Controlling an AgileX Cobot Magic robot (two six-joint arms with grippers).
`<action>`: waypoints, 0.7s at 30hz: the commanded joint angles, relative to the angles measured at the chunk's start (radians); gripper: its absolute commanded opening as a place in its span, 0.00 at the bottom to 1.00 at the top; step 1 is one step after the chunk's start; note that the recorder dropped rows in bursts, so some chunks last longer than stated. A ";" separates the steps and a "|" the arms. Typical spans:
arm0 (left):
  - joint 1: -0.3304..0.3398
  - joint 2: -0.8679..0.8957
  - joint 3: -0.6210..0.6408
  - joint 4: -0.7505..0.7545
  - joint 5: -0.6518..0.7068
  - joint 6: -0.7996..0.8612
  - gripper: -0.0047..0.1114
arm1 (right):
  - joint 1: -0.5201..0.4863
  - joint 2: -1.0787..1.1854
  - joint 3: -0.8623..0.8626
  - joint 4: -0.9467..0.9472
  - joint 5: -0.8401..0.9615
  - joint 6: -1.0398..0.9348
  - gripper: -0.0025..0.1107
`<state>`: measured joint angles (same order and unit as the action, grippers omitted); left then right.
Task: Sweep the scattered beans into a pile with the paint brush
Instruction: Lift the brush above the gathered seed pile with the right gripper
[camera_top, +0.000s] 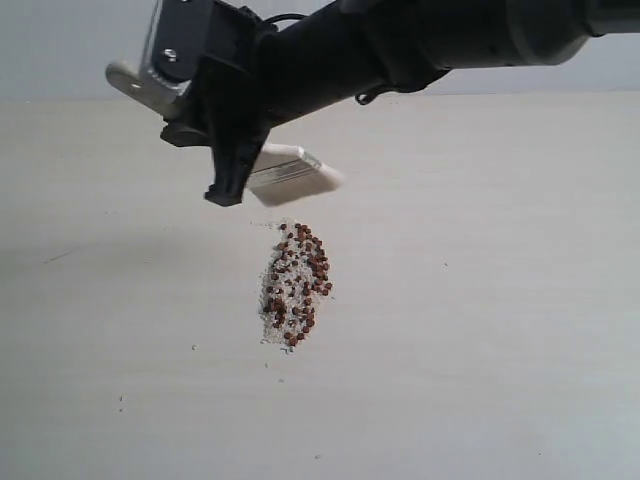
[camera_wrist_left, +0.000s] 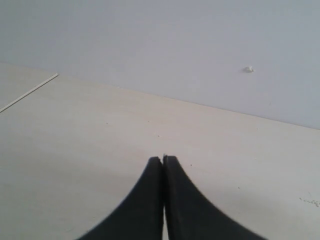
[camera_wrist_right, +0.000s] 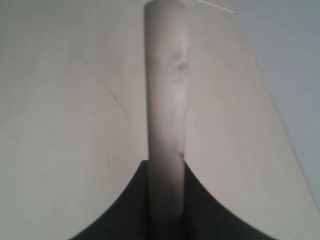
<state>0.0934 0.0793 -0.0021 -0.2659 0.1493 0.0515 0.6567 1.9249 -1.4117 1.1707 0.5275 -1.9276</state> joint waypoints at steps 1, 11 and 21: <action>0.001 -0.003 0.002 -0.007 -0.004 0.002 0.04 | -0.090 0.035 -0.016 0.166 0.241 -0.189 0.02; 0.001 -0.003 0.002 -0.007 -0.004 0.002 0.04 | -0.147 0.147 -0.131 0.087 0.408 -0.189 0.02; 0.001 -0.003 0.002 -0.007 -0.004 0.002 0.04 | -0.147 0.303 -0.347 0.077 0.393 -0.189 0.02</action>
<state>0.0934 0.0793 -0.0021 -0.2659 0.1493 0.0515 0.5154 2.1923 -1.7067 1.2470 0.9254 -2.0949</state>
